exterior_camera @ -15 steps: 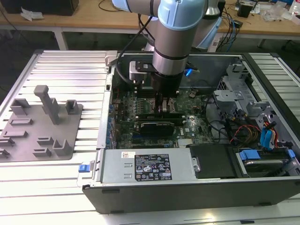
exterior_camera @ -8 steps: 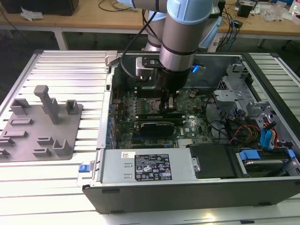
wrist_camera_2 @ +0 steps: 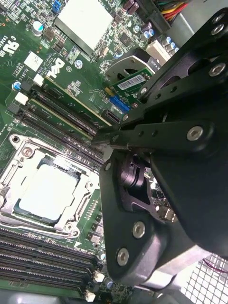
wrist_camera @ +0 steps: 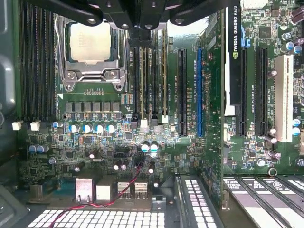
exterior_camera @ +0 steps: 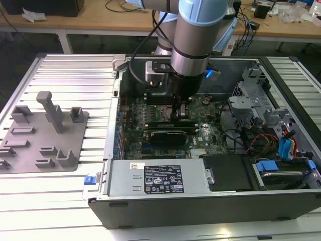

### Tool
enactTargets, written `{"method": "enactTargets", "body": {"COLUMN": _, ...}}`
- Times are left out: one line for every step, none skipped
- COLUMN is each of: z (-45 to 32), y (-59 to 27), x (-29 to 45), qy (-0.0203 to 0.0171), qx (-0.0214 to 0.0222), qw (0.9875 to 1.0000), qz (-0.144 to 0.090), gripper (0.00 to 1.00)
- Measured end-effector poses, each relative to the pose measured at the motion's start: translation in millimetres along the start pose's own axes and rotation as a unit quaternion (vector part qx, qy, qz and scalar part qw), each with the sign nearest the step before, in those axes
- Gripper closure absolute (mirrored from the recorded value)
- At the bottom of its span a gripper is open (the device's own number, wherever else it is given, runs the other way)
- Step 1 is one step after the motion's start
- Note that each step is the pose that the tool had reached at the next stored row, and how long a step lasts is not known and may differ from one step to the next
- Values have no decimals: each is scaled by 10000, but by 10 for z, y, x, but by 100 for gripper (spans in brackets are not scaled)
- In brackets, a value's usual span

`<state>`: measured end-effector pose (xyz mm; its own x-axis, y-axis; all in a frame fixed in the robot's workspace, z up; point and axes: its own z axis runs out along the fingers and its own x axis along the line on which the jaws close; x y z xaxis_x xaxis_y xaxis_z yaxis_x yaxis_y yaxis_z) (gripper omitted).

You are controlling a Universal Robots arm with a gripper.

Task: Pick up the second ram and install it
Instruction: 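Insert the second ram into the second slot, then press down the second ram until it locks into place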

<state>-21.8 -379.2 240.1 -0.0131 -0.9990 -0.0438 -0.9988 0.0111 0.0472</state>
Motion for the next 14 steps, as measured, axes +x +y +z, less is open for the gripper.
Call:
{"method": "enactTargets", "body": {"z": 0, "y": 0, "x": 0, "qy": 0, "qx": 0, "qw": 10000, "qz": 0, "gripper": 92}}
{"method": "enactTargets", "body": {"z": 0, "y": 0, "x": 0, "qy": 0, "qx": 0, "qw": 10000, "qz": 0, "gripper": 92}}
{"method": "enactTargets", "body": {"z": 0, "y": -1, "x": 0, "qy": 0, "qx": 0, "qw": 10000, "qz": 0, "gripper": 92}}
{"method": "enactTargets", "body": {"z": 0, "y": -1, "x": 0, "qy": 0, "qx": 0, "qw": 10000, "qz": 0, "gripper": 92}}
{"method": "enactTargets", "body": {"z": 0, "y": -1, "x": 0, "qy": 0, "qx": 0, "qw": 10000, "qz": 0, "gripper": 92}}
{"method": "enactTargets", "body": {"z": 0, "y": -2, "x": 0, "qy": 0, "qx": 0, "qw": 10000, "qz": 0, "gripper": 92}}
{"method": "enactTargets", "body": {"z": 0, "y": -2, "x": 0, "qy": 0, "qx": 0, "qw": 10000, "qz": 0, "gripper": 92}}
{"method": "enactTargets", "body": {"z": 0, "y": -2, "x": 0, "qy": 0, "qx": 0, "qw": 10000, "qz": 0, "gripper": 92}}
{"method": "enactTargets", "body": {"z": 0, "y": -2, "x": 0, "qy": 0, "qx": 0, "qw": 10000, "qz": 0, "gripper": 92}}
{"method": "enactTargets", "body": {"z": 0, "y": -3, "x": 0, "qy": 0, "qx": 0, "qw": 10000, "qz": 0, "gripper": 92}}
{"method": "enactTargets", "body": {"z": 0, "y": -3, "x": 0, "qy": 0, "qx": 0, "qw": 10000, "qz": 0, "gripper": 92}}
{"method": "enactTargets", "body": {"z": 0, "y": -3, "x": 0, "qy": 0, "qx": 0, "qw": 10000, "qz": 0, "gripper": 92}}
{"method": "enactTargets", "body": {"z": 0, "y": -3, "x": 0, "qy": 0, "qx": 0, "qw": 10000, "qz": 0, "gripper": 92}}
{"method": "enactTargets", "body": {"z": 0, "y": -3, "x": 0, "qy": 0, "qx": 0, "qw": 10000, "qz": 0, "gripper": 92}}
